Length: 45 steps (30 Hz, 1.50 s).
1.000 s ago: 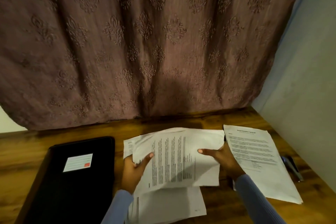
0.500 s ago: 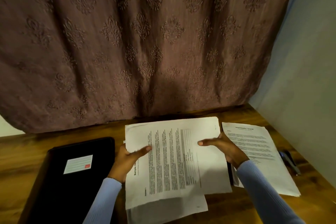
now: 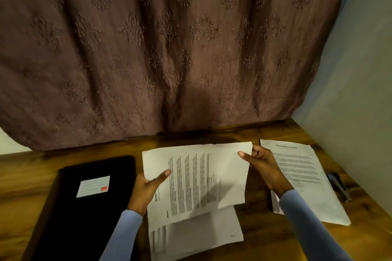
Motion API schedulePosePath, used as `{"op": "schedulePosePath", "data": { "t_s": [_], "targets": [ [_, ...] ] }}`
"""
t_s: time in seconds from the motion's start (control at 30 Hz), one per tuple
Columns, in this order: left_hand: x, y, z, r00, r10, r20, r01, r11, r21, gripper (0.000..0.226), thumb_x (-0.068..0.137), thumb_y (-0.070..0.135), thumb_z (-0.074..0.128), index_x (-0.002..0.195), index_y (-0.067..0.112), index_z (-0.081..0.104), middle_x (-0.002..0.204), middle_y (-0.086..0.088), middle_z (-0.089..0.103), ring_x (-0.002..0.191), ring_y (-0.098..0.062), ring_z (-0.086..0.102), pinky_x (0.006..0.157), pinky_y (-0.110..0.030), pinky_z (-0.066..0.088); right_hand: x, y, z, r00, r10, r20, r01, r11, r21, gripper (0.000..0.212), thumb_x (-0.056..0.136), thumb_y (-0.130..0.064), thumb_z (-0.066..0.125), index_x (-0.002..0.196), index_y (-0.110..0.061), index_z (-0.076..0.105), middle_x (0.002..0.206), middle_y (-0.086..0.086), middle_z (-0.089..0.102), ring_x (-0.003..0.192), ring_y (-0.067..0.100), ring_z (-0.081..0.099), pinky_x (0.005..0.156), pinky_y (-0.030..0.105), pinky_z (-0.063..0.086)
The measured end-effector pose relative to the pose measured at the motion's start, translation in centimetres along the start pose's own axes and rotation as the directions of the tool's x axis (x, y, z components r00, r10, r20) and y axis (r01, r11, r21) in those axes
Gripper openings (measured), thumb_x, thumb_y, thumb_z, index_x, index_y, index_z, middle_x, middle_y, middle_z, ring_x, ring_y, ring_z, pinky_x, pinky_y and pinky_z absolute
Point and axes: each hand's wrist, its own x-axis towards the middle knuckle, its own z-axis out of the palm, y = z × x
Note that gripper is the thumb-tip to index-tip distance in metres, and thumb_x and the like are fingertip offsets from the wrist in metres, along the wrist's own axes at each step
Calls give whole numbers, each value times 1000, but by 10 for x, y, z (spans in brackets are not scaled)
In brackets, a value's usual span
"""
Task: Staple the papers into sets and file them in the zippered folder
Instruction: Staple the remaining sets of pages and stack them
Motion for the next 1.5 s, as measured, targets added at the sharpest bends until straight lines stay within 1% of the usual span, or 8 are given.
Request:
{"op": "schedulePosePath", "data": {
  "t_s": [0.13,0.33,0.53,0.7,0.93,1.07,1.3,1.5],
  "targets": [
    [-1,-7,-2,1000,-3,-19,3,1000,13,43,79,25,71,119,18,59,106,-6,71,90,-26,70,78,-44,56,5,-9,-6,995,-95,-39,93,994,-51,17,82,-5,66,74,-20,63,58,-19,66,62,-6,63,59,5,47],
    [-4,-6,1,1000,18,-20,-18,1000,4,37,82,21,68,118,16,59,103,-5,71,85,-22,71,65,-30,56,15,-19,-16,993,-116,5,116,987,-111,14,78,-5,70,90,-12,72,75,-3,75,74,15,71,65,21,56],
    [-4,-9,2,1000,4,-17,-3,1000,18,36,82,22,68,117,15,60,103,-7,72,83,-24,71,69,-36,57,21,-21,-13,990,-135,-28,130,983,-133,15,76,1,70,89,-6,71,74,10,69,65,5,68,53,14,52],
    [-1,-10,0,1000,-6,-18,6,1000,19,34,82,24,68,114,16,61,99,-8,72,80,-25,72,70,-39,58,22,-20,-9,988,-148,-41,141,980,-144,11,78,-1,69,86,-7,71,62,-18,70,63,1,68,52,10,49],
    [9,22,-14,993,120,-10,-120,992,-36,11,88,12,61,96,12,68,85,-6,75,74,-20,72,60,-24,56,26,-21,-10,987,-149,-65,140,982,-128,10,77,1,69,86,-4,71,57,-22,67,58,-3,66,50,7,47],
    [20,40,-26,978,207,33,-209,975,75,15,85,1,63,73,11,67,64,3,72,61,-6,67,59,-18,51,27,-22,-11,988,-148,-53,139,980,-143,10,77,1,69,86,-3,71,60,-21,68,61,-2,67,50,8,47],
    [33,45,-38,974,215,69,-225,956,191,15,84,6,66,93,16,71,81,3,75,81,-21,72,71,-36,60,32,-21,-14,992,-116,-42,107,979,-174,9,77,1,69,85,-3,71,57,-23,67,57,-5,64,48,7,46],
    [34,44,-31,967,243,79,-256,908,332,14,83,3,66,83,15,73,68,17,71,72,-10,71,60,-21,57,37,-17,-15,994,-106,-37,97,975,-198,10,77,-1,70,87,0,71,58,-16,66,54,1,62,48,5,45]
  ]
}}
